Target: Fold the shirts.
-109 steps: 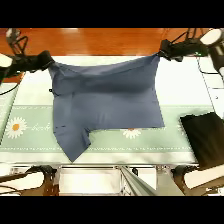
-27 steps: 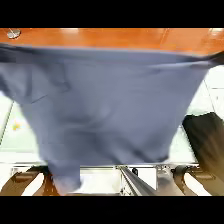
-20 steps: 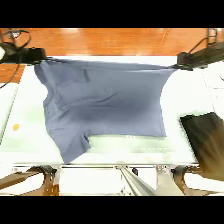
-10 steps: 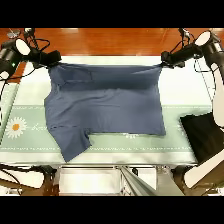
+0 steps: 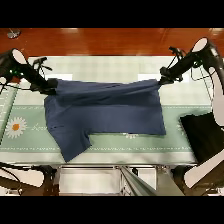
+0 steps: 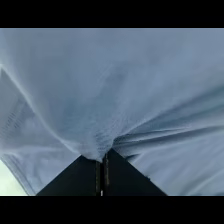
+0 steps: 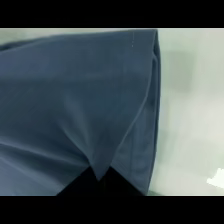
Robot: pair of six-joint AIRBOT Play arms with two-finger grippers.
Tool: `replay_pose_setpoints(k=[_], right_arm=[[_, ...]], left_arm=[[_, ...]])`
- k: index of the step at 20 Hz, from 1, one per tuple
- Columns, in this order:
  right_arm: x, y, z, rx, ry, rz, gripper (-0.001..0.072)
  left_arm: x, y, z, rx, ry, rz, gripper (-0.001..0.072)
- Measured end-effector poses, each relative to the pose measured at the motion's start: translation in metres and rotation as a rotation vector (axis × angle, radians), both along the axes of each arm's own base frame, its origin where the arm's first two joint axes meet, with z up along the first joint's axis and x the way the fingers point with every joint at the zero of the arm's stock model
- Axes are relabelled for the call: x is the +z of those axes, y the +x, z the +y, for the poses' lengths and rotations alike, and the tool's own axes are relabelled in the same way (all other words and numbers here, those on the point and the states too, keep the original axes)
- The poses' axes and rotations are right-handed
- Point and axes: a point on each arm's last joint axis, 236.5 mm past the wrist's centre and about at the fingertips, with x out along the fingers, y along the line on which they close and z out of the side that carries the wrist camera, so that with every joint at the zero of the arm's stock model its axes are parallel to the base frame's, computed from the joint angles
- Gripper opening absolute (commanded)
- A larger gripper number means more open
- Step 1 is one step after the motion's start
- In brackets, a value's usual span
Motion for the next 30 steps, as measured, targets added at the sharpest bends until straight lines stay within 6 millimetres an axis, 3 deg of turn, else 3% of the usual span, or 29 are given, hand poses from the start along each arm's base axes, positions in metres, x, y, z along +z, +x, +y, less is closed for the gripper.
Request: replay_pose_setpoints(k=[1, 2, 5, 8, 10, 12, 14, 16, 19, 23, 24, 25, 26, 28, 30], right_arm=[[-0.007, -0.006, 0.0, -0.001, -0.001, 0.023, 0.0339], [-0.013, -0.01, 0.0, -0.003, -0.002, 0.039, 0.0637], [-0.016, -0.016, -0.006, -0.009, -0.004, 0.059, 0.0621], [-0.004, -0.031, -0.033, -0.048, -0.031, 0.081, 0.0621], [0.003, -0.05, -0.053, -0.098, -0.043, 0.078, 0.0621], [0.006, -0.076, -0.061, -0.152, -0.031, 0.057, 0.062], [0.006, -0.105, -0.052, -0.188, 0.013, 0.022, 0.062], [0.001, -0.13, -0.039, -0.228, 0.054, -0.017, 0.062], [-0.004, -0.156, -0.015, -0.27, 0.132, -0.048, 0.062], [-0.007, -0.169, 0.001, -0.302, 0.197, -0.065, 0.062], [-0.006, -0.169, 0.002, -0.311, 0.205, -0.072, 0.062], [-0.006, -0.169, 0.0, -0.32, 0.208, -0.075, 0.0619], [-0.005, -0.168, -0.004, -0.337, 0.21, -0.08, 0.062], [-0.01, -0.179, -0.018, -0.356, 0.182, -0.04, 0.062], [-0.021, -0.205, -0.03, -0.351, 0.127, 0.059, 0.062]], left_arm=[[-0.006, -0.006, 0.0, -0.003, -0.005, 0.026, 0.0436], [-0.011, -0.011, 0.0, -0.004, -0.008, 0.045, 0.07], [-0.015, -0.021, 0.001, -0.001, -0.014, 0.086, 0.0702], [-0.004, -0.032, 0.015, 0.043, -0.016, 0.084, 0.0702], [0.002, -0.056, 0.032, 0.104, -0.022, 0.101, 0.0702], [0.0, -0.097, 0.046, 0.187, -0.057, 0.143, 0.0702], [-0.006, -0.138, 0.046, 0.296, -0.142, 0.159, 0.0702], [-0.014, -0.164, 0.035, 0.412, -0.249, 0.133, 0.0702], [-0.029, -0.182, 0.013, 0.512, -0.354, 0.089, 0.0702], [-0.041, -0.191, -0.024, 0.527, -0.445, 0.075, 0.0701], [-0.043, -0.191, -0.031, 0.512, -0.453, 0.062, 0.0691], [-0.044, -0.188, -0.04, 0.497, -0.465, 0.047, 0.0463], [-0.048, -0.187, -0.043, 0.478, -0.454, 0.031, 0.0026], [-0.055, -0.186, -0.043, 0.443, -0.417, 0.004, 0.0029], [-0.054, -0.185, -0.048, 0.411, -0.427, -0.008, 0.0029]])
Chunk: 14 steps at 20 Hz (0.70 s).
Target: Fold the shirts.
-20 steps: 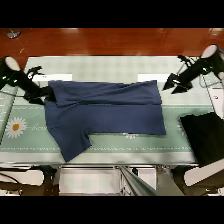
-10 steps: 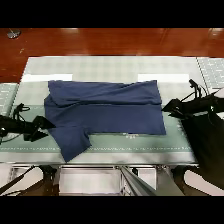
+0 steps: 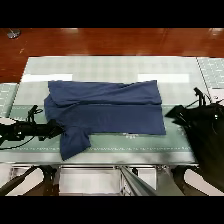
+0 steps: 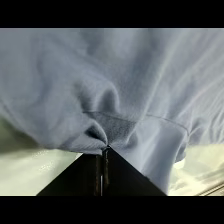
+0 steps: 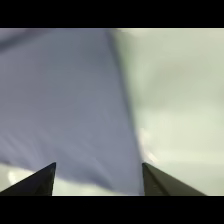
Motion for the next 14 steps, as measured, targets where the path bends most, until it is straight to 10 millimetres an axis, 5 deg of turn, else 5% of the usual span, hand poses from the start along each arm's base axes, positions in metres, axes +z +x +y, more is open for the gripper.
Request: replay_pose_setpoints(k=[4, 10, 11, 12, 13, 14], right_arm=[[-0.018, -0.047, 0.005, 0.054, -0.018, 0.17, 0.062], [-0.036, -0.052, 0.04, 0.094, 0.034, 0.231, 0.06], [-0.038, -0.048, 0.045, 0.092, 0.046, 0.227, 0.0476], [-0.041, -0.041, 0.046, 0.09, 0.045, 0.206, 0.0161], [-0.045, -0.033, 0.044, 0.086, 0.028, 0.176, 0.0016], [-0.045, -0.026, 0.044, 0.087, 0.025, 0.15, 0.0016]], left_arm=[[0.004, 0.0, -0.006, -0.037, -0.016, -0.017, 0.0029], [0.006, 0.0, -0.01, -0.049, -0.027, -0.026, 0.0029], [0.007, 0.0, -0.01, -0.051, -0.029, -0.025, 0.0029], [0.007, 0.0, -0.01, -0.051, -0.03, -0.026, 0.0029], [0.008, 0.001, -0.01, -0.053, -0.031, -0.027, 0.0029], [0.01, 0.001, -0.011, -0.057, -0.036, -0.028, 0.0029]])
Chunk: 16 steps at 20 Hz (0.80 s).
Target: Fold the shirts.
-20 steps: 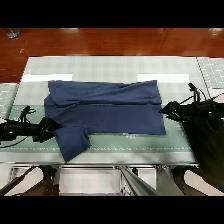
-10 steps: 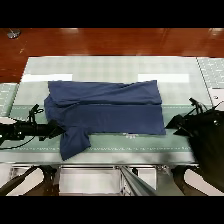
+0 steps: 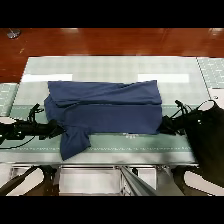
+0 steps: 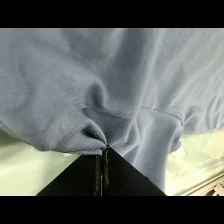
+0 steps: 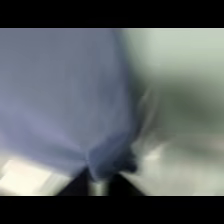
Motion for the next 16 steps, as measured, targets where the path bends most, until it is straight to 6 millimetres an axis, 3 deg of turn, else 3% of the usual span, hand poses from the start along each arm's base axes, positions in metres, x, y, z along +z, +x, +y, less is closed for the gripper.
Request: replay_pose_setpoints(k=[3, 7, 12, 16], right_arm=[[0.014, 0.017, 0.009, 0.03, 0.049, -0.057, 0.0016], [0.043, 0.052, 0.006, 0.063, 0.059, -0.159, 0.0016], [0.07, 0.113, 0.0, 0.093, 0.043, -0.279, 0.0016], [0.072, 0.162, -0.005, 0.083, 0.032, -0.326, 0.0016]], left_arm=[[0.008, 0.003, -0.001, -0.018, -0.013, -0.007, 0.0029], [0.03, 0.03, 0.009, -0.023, 0.01, -0.079, 0.0028], [0.067, 0.098, 0.029, 0.001, 0.066, -0.202, 0.0029], [0.077, 0.163, 0.032, -0.002, 0.081, -0.243, 0.0029]])
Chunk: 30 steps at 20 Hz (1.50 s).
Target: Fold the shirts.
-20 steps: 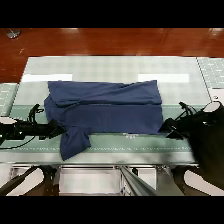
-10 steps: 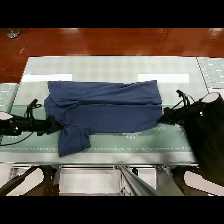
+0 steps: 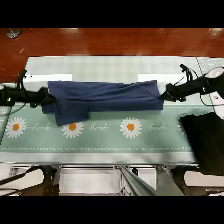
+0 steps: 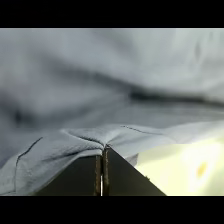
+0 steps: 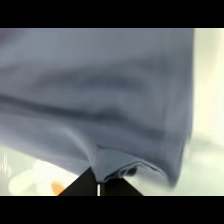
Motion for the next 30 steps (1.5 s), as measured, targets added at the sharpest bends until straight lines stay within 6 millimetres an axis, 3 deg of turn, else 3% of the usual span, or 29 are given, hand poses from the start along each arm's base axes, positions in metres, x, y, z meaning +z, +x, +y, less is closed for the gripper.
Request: replay_pose_setpoints(k=[4, 7, 8, 9, 10, 12, 14, 18, 21, 24, 25, 27, 28, 29, 30], right_arm=[[-0.01, 0.043, 0.0, -0.008, 0.005, -0.019, 0.0016], [-0.019, 0.074, 0.0, -0.031, 0.013, -0.032, 0.0017], [-0.023, 0.083, 0.0, -0.036, 0.014, -0.034, 0.0134], [-0.026, 0.09, 0.0, -0.045, 0.018, -0.034, 0.0414], [-0.028, 0.096, 0.0, -0.05, 0.023, -0.036, 0.0636], [-0.025, 0.104, -0.007, -0.054, 0.026, -0.044, 0.0631], [-0.02, 0.104, -0.029, -0.056, 0.001, -0.039, 0.063], [-0.031, 0.08, -0.073, -0.095, -0.038, 0.061, 0.0629], [-0.046, 0.065, -0.061, -0.081, 0.023, 0.131, 0.0628], [-0.053, 0.057, -0.025, -0.028, 0.098, 0.171, 0.0611], [-0.054, 0.055, -0.012, -0.005, 0.112, 0.183, 0.0549], [-0.058, 0.055, 0.006, 0.023, 0.112, 0.183, 0.0021], [-0.056, 0.057, 0.014, 0.033, 0.115, 0.175, 0.0016], [-0.049, 0.059, 0.022, 0.045, 0.131, 0.167, 0.0016], [-0.043, 0.059, 0.026, 0.058, 0.134, 0.16, 0.0016]], left_arm=[[-0.008, 0.062, 0.001, 0.004, 0.001, -0.011, 0.0028], [-0.019, 0.095, 0.004, 0.03, -0.009, 0.001, 0.0031], [-0.024, 0.102, 0.004, 0.035, -0.013, 0.007, 0.0164], [-0.027, 0.107, 0.004, 0.036, -0.014, 0.008, 0.0548], [-0.028, 0.113, 0.003, 0.038, -0.015, 0.005, 0.0704], [-0.026, 0.119, 0.007, 0.03, -0.006, 0.004, 0.0702], [-0.022, 0.117, 0.027, 0.012, 0.051, 0.027, 0.0702], [-0.02, 0.079, 0.084, 0.015, 0.223, 0.162, 0.0702], [-0.006, 0.062, 0.083, 0.02, 0.264, 0.143, 0.0702], [0.014, 0.062, 0.047, 0.005, 0.24, 0.014, 0.0701], [0.02, 0.062, 0.029, -0.009, 0.223, -0.031, 0.0701], [0.027, 0.057, -0.011, -0.059, 0.188, -0.08, 0.0698], [0.028, 0.055, -0.031, -0.089, 0.174, -0.1, 0.0619], [0.028, 0.05, -0.051, -0.125, 0.157, -0.104, 0.0185], [0.028, 0.047, -0.071, -0.16, 0.147, -0.114, 0.0034]])
